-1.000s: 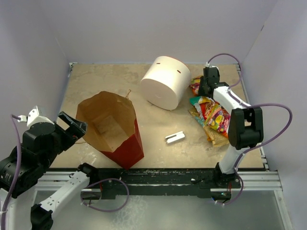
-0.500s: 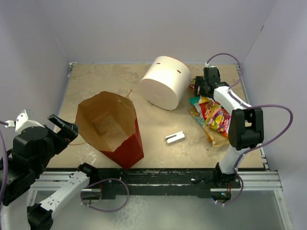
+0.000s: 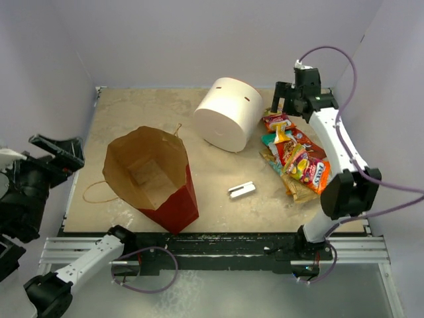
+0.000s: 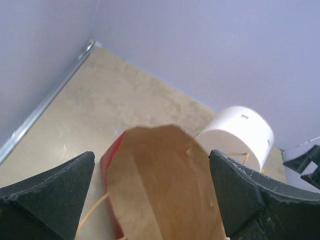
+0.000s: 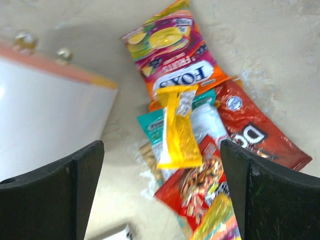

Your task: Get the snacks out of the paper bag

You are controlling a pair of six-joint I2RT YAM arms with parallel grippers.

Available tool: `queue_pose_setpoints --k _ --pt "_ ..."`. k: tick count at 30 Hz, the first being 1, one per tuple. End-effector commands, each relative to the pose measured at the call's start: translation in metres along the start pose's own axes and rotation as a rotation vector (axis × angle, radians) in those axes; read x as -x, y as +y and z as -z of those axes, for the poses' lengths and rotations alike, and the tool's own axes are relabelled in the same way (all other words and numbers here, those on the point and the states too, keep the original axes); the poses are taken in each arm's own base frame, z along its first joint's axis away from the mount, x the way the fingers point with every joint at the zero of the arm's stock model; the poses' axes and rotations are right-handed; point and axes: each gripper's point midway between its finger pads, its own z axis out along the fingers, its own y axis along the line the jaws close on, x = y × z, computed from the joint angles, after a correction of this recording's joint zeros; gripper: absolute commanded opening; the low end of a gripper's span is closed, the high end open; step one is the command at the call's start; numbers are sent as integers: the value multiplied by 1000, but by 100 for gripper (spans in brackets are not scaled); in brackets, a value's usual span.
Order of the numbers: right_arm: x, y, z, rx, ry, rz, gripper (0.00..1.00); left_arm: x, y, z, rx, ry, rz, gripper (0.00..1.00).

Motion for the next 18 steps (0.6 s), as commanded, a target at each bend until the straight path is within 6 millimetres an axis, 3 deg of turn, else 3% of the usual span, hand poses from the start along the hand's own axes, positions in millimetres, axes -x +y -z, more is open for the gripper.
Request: queue_pose_setpoints --k 1,4,8,12,14,18 --pt "15 30 85 246 -65 -25 99 41 -66 -35 -145 -124 -148 99" --pt "19 57 138 464 -114 -3 100 42 -98 -54 -210 -119 -189 99" --pt "30 68 221 635 -253 24 100 36 -135 -78 -293 -108 -198 99" --pt "46 57 316 699 -475 54 99 31 -168 -87 -402 -91 -172 99" --pt "48 51 348 711 -542 36 99 29 -178 -87 -439 -78 -160 99" --pt "50 25 394 639 -651 -17 99 23 -182 -80 -485 -50 -155 99"
